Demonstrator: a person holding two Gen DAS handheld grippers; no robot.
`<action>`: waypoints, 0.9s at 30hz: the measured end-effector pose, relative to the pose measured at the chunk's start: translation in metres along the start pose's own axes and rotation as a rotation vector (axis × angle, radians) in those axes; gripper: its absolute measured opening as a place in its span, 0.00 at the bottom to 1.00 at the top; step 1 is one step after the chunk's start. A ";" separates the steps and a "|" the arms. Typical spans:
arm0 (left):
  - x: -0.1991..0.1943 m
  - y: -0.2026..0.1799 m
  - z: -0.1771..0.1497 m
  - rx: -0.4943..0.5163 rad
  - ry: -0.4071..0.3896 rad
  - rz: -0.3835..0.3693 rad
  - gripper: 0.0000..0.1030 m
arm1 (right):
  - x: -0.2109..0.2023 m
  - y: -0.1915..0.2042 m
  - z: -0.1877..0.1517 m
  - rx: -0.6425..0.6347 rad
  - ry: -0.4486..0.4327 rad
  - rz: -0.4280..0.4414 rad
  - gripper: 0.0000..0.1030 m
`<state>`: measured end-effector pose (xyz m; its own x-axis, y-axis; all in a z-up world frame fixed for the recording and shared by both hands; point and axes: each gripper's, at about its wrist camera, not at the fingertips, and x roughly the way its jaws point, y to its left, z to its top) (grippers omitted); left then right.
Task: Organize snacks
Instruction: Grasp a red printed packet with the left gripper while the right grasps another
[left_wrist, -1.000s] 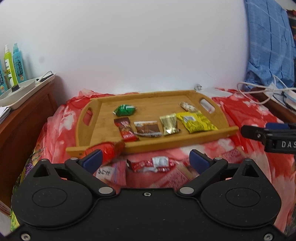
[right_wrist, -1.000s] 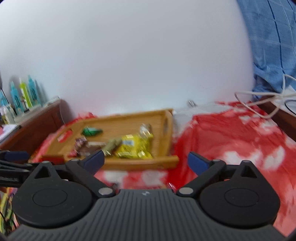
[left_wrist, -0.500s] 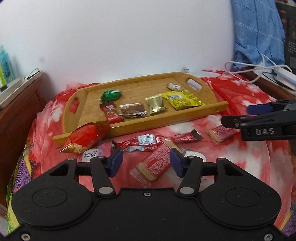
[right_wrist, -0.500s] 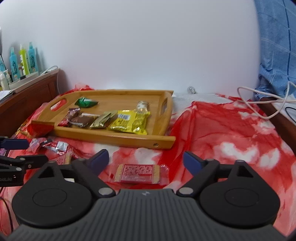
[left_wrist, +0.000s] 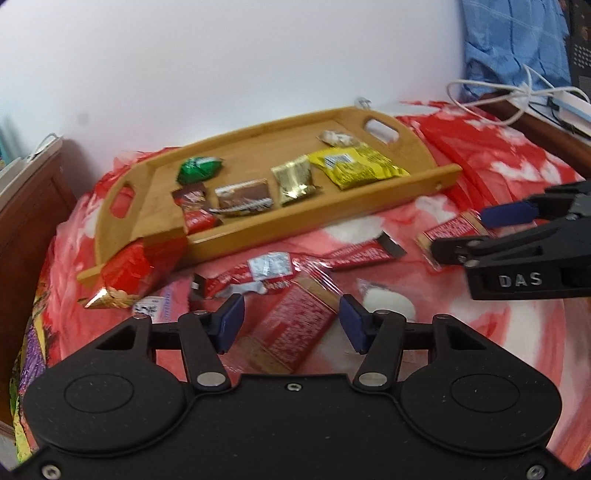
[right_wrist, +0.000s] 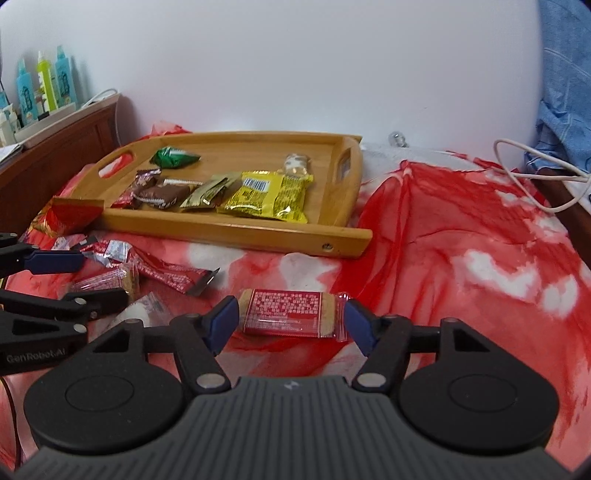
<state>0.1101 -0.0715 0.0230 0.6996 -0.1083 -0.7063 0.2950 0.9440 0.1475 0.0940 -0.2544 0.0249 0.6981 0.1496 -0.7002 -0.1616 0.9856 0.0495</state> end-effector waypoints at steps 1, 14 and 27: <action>0.000 -0.001 -0.001 0.005 0.005 -0.005 0.52 | 0.001 0.001 0.000 -0.003 0.000 0.003 0.76; -0.019 -0.006 -0.005 -0.009 -0.001 -0.059 0.24 | -0.002 0.002 0.000 -0.007 -0.001 0.019 0.52; -0.009 -0.007 -0.009 0.039 0.031 -0.006 0.35 | -0.005 0.012 -0.004 -0.053 0.007 0.041 0.69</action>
<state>0.0953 -0.0743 0.0221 0.6772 -0.1041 -0.7284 0.3248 0.9306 0.1690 0.0854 -0.2433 0.0264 0.6848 0.1894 -0.7037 -0.2273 0.9730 0.0407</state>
